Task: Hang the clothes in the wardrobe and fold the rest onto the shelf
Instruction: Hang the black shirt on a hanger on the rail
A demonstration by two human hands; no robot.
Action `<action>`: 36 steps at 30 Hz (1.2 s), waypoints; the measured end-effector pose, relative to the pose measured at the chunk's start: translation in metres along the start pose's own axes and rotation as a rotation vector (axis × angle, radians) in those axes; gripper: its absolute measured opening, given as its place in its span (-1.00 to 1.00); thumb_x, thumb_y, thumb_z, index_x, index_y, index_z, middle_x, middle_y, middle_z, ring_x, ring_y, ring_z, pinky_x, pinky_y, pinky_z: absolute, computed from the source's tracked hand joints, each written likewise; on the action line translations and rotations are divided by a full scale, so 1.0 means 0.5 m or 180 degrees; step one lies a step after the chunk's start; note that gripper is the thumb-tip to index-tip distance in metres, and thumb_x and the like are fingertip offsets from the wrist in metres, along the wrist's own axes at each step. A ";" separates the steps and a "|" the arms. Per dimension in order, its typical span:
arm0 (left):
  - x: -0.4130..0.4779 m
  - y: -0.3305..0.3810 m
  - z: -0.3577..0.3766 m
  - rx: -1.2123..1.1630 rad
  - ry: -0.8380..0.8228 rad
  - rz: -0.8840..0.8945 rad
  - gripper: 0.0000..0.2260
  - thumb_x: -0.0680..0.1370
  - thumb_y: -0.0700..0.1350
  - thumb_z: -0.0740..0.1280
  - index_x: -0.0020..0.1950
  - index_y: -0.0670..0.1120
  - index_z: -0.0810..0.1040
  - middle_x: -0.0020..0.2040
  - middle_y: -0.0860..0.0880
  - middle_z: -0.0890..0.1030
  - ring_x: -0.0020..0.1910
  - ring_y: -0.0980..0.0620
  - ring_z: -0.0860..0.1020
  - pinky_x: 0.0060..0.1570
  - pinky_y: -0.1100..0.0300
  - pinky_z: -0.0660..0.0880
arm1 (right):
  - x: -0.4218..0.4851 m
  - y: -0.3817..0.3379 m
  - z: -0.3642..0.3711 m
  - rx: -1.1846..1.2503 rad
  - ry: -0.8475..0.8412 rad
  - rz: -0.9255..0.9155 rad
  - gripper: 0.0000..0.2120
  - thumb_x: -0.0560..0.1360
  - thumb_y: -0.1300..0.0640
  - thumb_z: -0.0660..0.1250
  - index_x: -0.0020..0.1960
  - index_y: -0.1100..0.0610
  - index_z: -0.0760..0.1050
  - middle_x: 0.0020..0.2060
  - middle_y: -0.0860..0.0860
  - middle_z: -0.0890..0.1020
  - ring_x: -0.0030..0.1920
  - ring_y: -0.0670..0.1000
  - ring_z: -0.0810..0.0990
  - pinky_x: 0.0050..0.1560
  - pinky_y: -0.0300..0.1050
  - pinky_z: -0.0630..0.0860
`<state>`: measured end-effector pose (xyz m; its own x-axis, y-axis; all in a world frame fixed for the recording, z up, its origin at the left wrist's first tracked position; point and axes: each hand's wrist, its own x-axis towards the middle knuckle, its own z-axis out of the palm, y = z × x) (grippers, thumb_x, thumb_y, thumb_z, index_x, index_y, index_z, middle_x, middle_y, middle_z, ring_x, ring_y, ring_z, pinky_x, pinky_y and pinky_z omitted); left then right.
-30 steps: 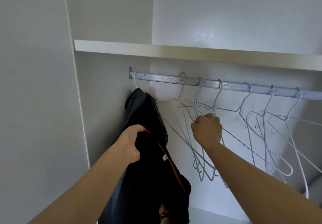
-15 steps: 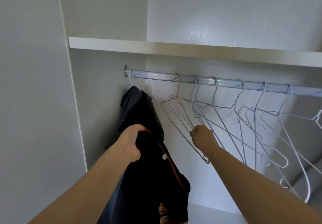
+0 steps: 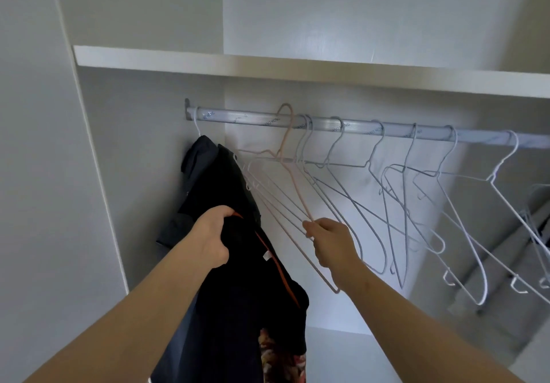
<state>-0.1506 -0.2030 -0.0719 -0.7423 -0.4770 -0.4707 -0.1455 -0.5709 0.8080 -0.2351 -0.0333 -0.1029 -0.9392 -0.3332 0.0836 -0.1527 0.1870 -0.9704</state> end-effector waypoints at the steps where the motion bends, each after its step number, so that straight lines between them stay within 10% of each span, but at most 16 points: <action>1: 0.001 -0.007 0.007 0.0028 0.0042 -0.0016 -0.89 0.50 -0.17 0.31 -0.17 -0.20 0.54 -0.20 -0.18 0.56 -0.26 -0.14 0.55 -0.45 0.06 0.47 | -0.011 0.014 -0.013 -0.0021 -0.0034 0.0014 -0.72 0.50 0.14 0.30 -0.37 0.14 0.40 -0.68 -0.12 0.29 -0.66 -0.17 0.22 -0.60 -0.35 0.22; 14: -0.036 -0.131 0.107 0.0655 -0.0528 -0.0187 -0.82 0.55 -0.24 0.23 -0.15 -0.13 0.60 -0.21 -0.18 0.60 -0.25 -0.15 0.56 -0.53 0.08 0.54 | -0.145 0.102 -0.250 -0.0043 -0.0543 -0.0001 -0.47 0.43 0.21 0.39 -0.61 0.02 0.23 -0.65 -0.10 0.28 -0.61 -0.11 0.19 -0.55 -0.34 0.20; 20: -0.100 -0.205 0.172 0.1222 -0.0750 0.0131 -0.79 0.57 -0.24 0.21 -0.17 -0.08 0.59 -0.23 -0.18 0.61 -0.32 -0.12 0.58 -0.46 0.15 0.56 | -0.185 0.117 -0.304 -0.0009 -0.0460 -0.0076 -0.71 0.43 0.27 0.38 -0.40 0.15 0.37 -0.62 -0.04 0.38 -0.60 -0.11 0.31 -0.48 -0.33 0.31; 27: -0.167 -0.233 0.189 0.1696 -0.0535 0.0580 -0.81 0.59 -0.31 0.15 0.02 -0.19 0.55 -0.18 -0.19 0.58 -0.27 -0.11 0.55 -0.25 0.11 0.55 | -0.220 0.076 -0.313 0.1254 -0.0809 -0.0373 -0.80 0.34 0.18 0.41 -0.04 0.08 0.55 -0.54 -0.05 0.43 -0.54 -0.09 0.33 -0.51 -0.30 0.32; 36: -0.208 -0.204 0.161 0.1354 0.0127 0.0823 -0.83 0.60 -0.27 0.17 0.13 -0.27 0.49 -0.22 -0.17 0.51 -0.31 -0.08 0.49 -0.36 0.14 0.52 | -0.252 0.065 -0.356 0.1675 -0.0278 -0.0247 -0.71 0.55 0.07 0.24 -0.29 0.12 0.58 -0.65 -0.08 0.21 -0.64 -0.13 0.14 -0.63 -0.31 0.13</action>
<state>-0.1112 -0.0414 -0.0770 -0.7648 -0.5969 -0.2425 -0.2203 -0.1115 0.9690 -0.1767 0.1795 -0.1047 -0.8987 -0.4075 0.1622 -0.0247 -0.3222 -0.9463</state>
